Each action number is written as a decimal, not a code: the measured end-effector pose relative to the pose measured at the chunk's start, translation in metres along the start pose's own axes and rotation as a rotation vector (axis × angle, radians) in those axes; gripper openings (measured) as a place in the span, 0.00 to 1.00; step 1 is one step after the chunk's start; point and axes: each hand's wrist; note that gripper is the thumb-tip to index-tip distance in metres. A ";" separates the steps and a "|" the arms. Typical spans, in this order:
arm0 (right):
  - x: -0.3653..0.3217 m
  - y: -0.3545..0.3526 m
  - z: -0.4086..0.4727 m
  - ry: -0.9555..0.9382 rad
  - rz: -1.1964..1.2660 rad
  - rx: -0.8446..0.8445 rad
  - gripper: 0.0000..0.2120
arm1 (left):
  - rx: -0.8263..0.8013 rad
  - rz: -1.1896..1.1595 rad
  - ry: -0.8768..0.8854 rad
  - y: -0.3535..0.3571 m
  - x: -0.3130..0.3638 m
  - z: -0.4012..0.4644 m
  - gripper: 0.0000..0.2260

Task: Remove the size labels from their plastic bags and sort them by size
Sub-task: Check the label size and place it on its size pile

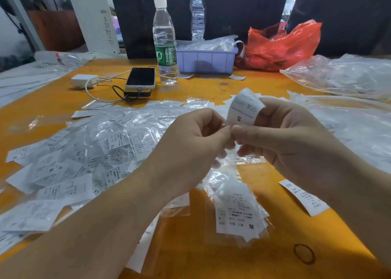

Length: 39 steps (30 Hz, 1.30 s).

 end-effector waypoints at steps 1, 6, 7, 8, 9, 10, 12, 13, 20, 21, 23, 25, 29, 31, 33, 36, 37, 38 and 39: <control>0.000 0.000 0.000 -0.003 -0.003 0.037 0.17 | 0.001 0.004 0.000 0.000 0.000 0.000 0.07; -0.001 -0.005 0.003 -0.052 -0.050 0.195 0.06 | 0.017 0.022 0.002 0.000 0.001 0.000 0.08; 0.000 -0.005 0.004 -0.060 -0.066 0.208 0.05 | 0.018 0.024 0.004 0.000 0.001 0.000 0.09; 0.000 -0.005 0.004 -0.066 -0.084 0.207 0.05 | 0.017 0.025 0.004 0.001 0.001 0.000 0.10; 0.001 -0.004 0.003 -0.073 -0.101 0.190 0.05 | 0.017 0.029 0.003 0.001 0.002 0.000 0.11; 0.001 -0.003 0.003 -0.077 -0.112 0.163 0.06 | 0.017 0.035 0.003 0.001 0.003 -0.001 0.13; 0.001 -0.001 0.001 -0.075 -0.106 0.122 0.09 | 0.017 0.049 0.002 0.001 0.004 -0.001 0.14; 0.001 -0.002 0.001 -0.072 -0.098 0.115 0.09 | 0.017 0.052 0.003 0.001 0.004 -0.001 0.14; 0.001 -0.007 0.004 -0.055 -0.046 0.122 0.07 | 0.025 0.020 0.005 0.000 0.003 0.000 0.11; 0.001 -0.007 0.004 -0.048 -0.043 0.112 0.07 | 0.030 0.016 0.004 0.000 0.002 0.001 0.08; 0.002 -0.007 0.004 -0.017 -0.030 0.091 0.07 | 0.037 0.017 0.007 -0.001 0.001 0.001 0.06; 0.002 -0.008 0.005 0.019 -0.040 0.090 0.10 | 0.043 0.026 0.016 -0.002 0.001 0.001 0.05; 0.001 -0.008 0.006 0.058 -0.076 0.104 0.13 | 0.047 0.024 0.032 -0.002 0.000 0.001 0.05; 0.000 -0.006 0.004 0.053 -0.104 0.094 0.14 | 0.033 0.018 0.035 -0.002 0.001 0.001 0.05; 0.001 -0.004 0.003 0.036 -0.129 0.109 0.16 | 0.019 0.014 0.036 -0.002 0.001 0.001 0.04; 0.001 -0.005 0.003 -0.005 -0.126 0.184 0.12 | 0.015 0.016 0.040 -0.002 0.000 0.001 0.04; 0.001 -0.005 0.003 -0.014 -0.122 0.199 0.09 | 0.017 0.019 0.042 -0.002 0.000 0.001 0.04; 0.001 -0.006 0.003 -0.019 -0.117 0.207 0.07 | 0.020 0.020 0.044 -0.002 0.000 0.001 0.03; 0.001 -0.006 0.004 -0.020 -0.113 0.203 0.08 | 0.023 0.020 0.047 -0.002 -0.001 0.001 0.03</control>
Point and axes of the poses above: each hand's wrist, its own z-axis towards the middle knuckle, its own y-axis out of the palm, x = y × z, and after that the axes turned 1 degree about x, right-handed
